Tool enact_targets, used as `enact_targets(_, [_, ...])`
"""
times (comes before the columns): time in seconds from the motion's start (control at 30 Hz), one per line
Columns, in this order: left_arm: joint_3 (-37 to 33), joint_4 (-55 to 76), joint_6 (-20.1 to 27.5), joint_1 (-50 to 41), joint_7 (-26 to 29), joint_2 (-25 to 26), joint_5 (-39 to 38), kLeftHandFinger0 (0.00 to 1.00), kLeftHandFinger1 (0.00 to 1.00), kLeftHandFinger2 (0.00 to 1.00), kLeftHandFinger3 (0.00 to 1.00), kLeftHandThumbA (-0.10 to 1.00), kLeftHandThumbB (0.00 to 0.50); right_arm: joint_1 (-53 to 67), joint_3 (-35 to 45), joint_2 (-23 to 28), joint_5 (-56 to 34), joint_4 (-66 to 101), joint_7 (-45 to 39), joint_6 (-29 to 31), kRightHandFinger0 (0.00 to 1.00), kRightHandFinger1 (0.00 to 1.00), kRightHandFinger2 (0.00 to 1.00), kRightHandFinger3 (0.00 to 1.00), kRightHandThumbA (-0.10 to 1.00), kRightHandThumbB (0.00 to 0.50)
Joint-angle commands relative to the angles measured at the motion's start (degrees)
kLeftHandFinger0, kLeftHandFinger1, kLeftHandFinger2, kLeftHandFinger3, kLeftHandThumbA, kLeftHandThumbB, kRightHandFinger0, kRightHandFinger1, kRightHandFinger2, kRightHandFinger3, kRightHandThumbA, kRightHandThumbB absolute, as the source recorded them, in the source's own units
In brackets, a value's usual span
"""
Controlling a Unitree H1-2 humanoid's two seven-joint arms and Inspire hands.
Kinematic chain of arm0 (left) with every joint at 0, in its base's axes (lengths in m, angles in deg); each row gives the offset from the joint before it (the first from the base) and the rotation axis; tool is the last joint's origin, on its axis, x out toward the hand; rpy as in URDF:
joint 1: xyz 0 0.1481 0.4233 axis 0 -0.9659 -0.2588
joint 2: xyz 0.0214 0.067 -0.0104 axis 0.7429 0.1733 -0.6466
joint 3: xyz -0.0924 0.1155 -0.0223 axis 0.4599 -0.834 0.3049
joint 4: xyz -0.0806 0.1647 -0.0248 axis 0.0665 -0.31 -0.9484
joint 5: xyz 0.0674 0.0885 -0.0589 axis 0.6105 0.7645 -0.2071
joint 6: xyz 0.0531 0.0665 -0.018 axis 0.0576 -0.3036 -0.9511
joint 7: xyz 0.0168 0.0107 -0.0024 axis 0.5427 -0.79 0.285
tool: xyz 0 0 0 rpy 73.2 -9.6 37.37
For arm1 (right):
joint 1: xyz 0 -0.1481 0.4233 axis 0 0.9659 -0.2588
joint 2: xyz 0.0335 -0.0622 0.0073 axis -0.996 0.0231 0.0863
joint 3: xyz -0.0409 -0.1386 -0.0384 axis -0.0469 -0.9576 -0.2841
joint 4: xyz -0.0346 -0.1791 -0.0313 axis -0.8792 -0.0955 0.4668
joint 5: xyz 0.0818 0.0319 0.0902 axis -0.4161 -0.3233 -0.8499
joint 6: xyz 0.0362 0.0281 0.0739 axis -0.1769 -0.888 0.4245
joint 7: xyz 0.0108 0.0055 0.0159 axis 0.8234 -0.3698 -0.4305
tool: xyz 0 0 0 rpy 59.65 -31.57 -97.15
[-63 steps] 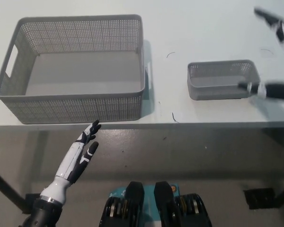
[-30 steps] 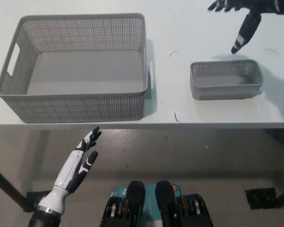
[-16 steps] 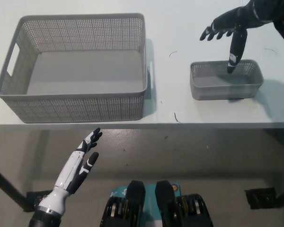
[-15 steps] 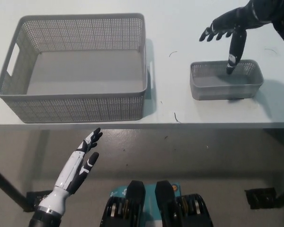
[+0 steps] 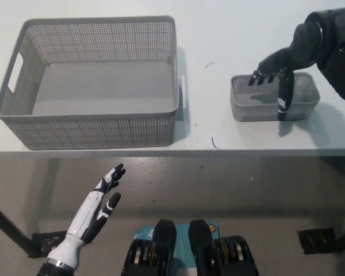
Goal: Use the right hand to pick up a small rectangular container and put it into a bigger container on the left side
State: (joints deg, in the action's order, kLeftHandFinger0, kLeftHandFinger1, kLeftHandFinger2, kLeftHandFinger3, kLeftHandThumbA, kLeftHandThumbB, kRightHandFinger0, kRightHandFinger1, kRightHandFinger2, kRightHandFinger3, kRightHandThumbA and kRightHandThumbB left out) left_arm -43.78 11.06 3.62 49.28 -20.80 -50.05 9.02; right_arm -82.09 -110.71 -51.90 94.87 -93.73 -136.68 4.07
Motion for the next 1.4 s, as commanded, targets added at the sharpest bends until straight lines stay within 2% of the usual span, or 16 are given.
enact_targets(0.0, [-0.13,1.62,2.14,-0.23,-0.36,0.03,-0.25,1.0,1.0,1.0,1.0,1.0,0.269,-5.04,-0.03,-0.84,4.63,-4.76,8.93,1.74,1.0,1.0,1.0,1.0,1.0,0.434])
enact_targets(0.03, [-0.12,1.66,1.98,-0.28,-0.4,0.01,-0.29,1.0,1.0,1.0,1.0,1.0,0.271,-5.32,0.03,-1.14,5.02,-5.64,10.13,1.48,1.0,1.0,1.0,1.0,1.0,0.435])
enact_targets(0.1, [-0.15,1.49,2.25,-0.28,-0.56,-0.03,-0.61,1.0,1.0,1.0,1.0,1.0,0.264,-5.77,-0.24,-1.83,6.45,-7.38,14.07,1.1,1.0,1.0,1.0,1.0,1.0,0.483])
enact_targets(0.17, [-0.19,1.53,2.25,-0.38,-0.96,-0.04,-1.22,1.0,1.0,1.0,1.0,1.0,0.27,-6.18,0.03,-2.48,6.79,-8.97,16.14,0.27,1.0,1.0,1.0,1.0,1.0,0.5])
enact_targets(0.3, [-0.61,1.57,2.26,-1.24,-1.35,-0.1,-1.03,1.0,1.0,1.0,1.0,1.0,0.279,-7.14,1.77,-2.95,5.97,-9.43,16.38,-1.6,1.0,1.0,1.0,1.0,1.0,0.489])
enact_targets(0.47, [-1.02,1.84,2.03,-1.32,-1.65,0.03,-0.23,1.0,1.0,1.0,1.0,1.0,0.269,-10.16,2.8,-1.86,6.72,-6.17,13.8,-3.61,1.0,1.0,1.0,1.0,1.0,0.5])
enact_targets(0.6, [-1.24,1.73,2.07,-0.89,-2.17,0.23,-0.47,1.0,1.0,1.0,1.0,1.0,0.257,-11.96,2.51,-0.62,7.21,-4.3,12.46,0.66,1.0,1.0,1.0,1.0,1.0,0.495])
enact_targets(1.0, [-1.55,1.85,2.05,-0.92,-2.74,0.4,-0.28,1.0,1.0,1.0,1.0,1.0,0.238,-12.66,4.17,-1.94,6.56,-6.47,12.2,0.88,1.0,1.0,1.0,1.0,1.0,0.491])
enact_targets(1.17, [-1.55,1.82,2.01,-0.88,-2.72,0.45,-0.15,1.0,1.0,1.0,1.0,1.0,0.25,-12.33,5.64,-3.96,5.32,-10.35,12.62,-2.79,1.0,1.0,1.0,1.0,1.0,0.5])
enact_targets(1.37, [-1.57,1.81,1.82,-0.62,-3.0,0.52,-0.49,1.0,1.0,1.0,1.0,1.0,0.241,-11.79,4.68,-5.42,6.54,-15.44,14.84,2.28,1.0,1.0,1.0,1.0,1.0,0.489])
